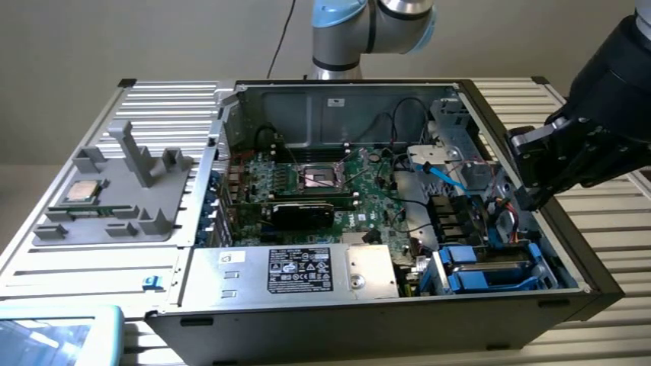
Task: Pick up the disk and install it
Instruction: 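Insert the second disk wire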
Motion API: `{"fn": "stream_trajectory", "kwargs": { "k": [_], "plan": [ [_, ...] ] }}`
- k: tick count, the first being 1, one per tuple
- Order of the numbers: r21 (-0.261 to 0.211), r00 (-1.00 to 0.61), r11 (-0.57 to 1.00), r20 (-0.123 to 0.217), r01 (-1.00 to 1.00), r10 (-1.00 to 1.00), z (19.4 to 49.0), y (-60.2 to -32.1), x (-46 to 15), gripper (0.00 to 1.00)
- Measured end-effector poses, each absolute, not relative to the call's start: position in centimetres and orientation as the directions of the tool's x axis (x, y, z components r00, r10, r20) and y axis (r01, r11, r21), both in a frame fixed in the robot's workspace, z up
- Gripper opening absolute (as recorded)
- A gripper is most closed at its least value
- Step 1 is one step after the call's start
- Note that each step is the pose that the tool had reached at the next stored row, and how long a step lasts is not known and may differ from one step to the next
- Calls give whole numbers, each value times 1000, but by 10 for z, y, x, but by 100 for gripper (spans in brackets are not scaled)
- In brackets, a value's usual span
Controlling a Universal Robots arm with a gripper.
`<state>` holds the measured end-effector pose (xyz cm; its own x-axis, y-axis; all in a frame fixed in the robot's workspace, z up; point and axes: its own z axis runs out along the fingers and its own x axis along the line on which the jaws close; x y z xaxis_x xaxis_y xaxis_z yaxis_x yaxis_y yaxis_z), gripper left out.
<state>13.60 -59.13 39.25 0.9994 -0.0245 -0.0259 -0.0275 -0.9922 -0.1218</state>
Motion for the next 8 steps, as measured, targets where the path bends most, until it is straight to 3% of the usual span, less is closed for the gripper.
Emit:
{"fn": "stream_trajectory", "kwargs": {
  "k": [8],
  "plan": [
    [-122, 999, -992, -26, -27, -24, 393, -590, 136, 11]
  ]
}}
